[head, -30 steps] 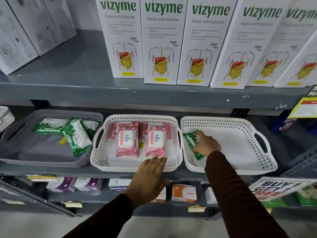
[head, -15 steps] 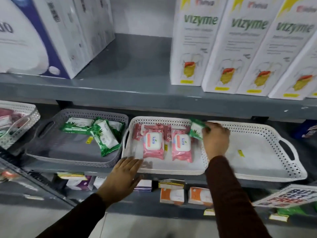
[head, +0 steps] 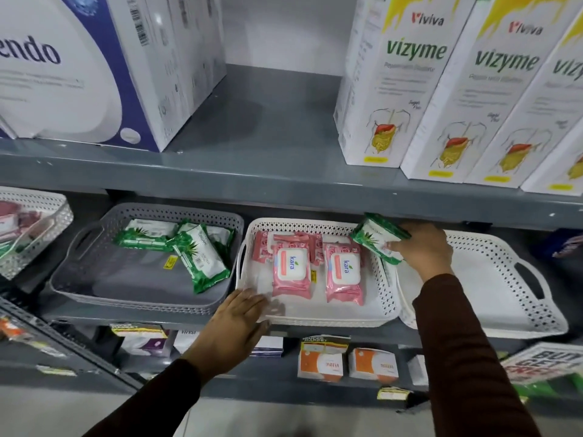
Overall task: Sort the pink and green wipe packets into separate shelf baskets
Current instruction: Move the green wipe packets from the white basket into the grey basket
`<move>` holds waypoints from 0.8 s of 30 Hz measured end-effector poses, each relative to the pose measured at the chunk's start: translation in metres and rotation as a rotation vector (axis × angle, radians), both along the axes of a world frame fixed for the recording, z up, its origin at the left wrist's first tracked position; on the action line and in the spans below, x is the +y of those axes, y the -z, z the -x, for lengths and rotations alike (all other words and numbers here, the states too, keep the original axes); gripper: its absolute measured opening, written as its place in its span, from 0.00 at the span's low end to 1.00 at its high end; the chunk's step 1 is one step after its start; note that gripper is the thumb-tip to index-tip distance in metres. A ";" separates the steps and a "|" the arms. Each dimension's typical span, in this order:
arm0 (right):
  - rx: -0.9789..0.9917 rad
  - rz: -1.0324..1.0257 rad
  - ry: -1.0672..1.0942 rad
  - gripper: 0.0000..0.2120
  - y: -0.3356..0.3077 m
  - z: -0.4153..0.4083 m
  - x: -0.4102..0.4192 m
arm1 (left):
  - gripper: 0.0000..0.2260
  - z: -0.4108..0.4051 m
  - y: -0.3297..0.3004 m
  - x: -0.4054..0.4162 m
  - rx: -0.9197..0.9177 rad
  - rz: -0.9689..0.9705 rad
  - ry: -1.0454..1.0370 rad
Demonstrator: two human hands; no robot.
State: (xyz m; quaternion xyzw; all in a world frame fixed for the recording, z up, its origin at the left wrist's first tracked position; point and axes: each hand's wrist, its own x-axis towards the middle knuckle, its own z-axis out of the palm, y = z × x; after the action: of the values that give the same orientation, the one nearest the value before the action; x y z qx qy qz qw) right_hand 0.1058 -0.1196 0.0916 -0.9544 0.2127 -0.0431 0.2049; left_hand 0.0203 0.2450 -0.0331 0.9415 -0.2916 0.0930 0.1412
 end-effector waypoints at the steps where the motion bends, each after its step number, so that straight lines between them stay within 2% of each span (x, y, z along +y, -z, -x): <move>1: -0.053 -0.083 -0.012 0.23 -0.004 0.001 0.007 | 0.21 0.000 0.000 0.004 -0.006 0.014 -0.018; 4: -0.195 -0.620 -0.136 0.13 -0.017 0.005 0.047 | 0.23 0.002 -0.003 0.023 -0.012 0.052 -0.090; 6: -0.157 -0.809 -0.203 0.11 -0.019 0.005 0.085 | 0.24 0.003 -0.005 0.042 -0.007 0.070 -0.139; 7: -0.101 -0.838 -0.222 0.10 -0.013 -0.001 0.108 | 0.24 0.005 -0.006 0.056 0.001 0.072 -0.172; 11: 0.031 -0.918 -0.324 0.10 0.009 -0.016 0.208 | 0.24 0.013 -0.006 0.111 0.022 0.035 -0.294; 15: 0.034 -0.985 -0.371 0.21 0.030 -0.022 0.311 | 0.24 0.019 -0.002 0.163 0.016 0.007 -0.346; 20: 0.161 -0.974 -0.420 0.13 0.063 -0.035 0.405 | 0.22 0.019 -0.006 0.202 0.020 0.061 -0.319; 22: 0.133 -0.903 -0.452 0.08 0.075 -0.039 0.431 | 0.21 0.019 -0.010 0.210 0.021 0.076 -0.274; 23: 0.114 -0.805 -0.480 0.10 0.077 -0.038 0.441 | 0.21 0.019 -0.010 0.211 0.022 0.074 -0.260; 24: 0.121 -0.686 -0.535 0.16 0.080 -0.037 0.449 | 0.21 0.020 -0.011 0.213 0.028 0.069 -0.254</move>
State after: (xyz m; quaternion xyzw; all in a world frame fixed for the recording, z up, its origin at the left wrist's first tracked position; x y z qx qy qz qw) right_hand 0.1423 0.3290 0.0117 -0.8534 -0.0282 0.1406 0.5012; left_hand 0.0005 0.4583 -0.0223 0.9666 -0.1646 0.1070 0.1647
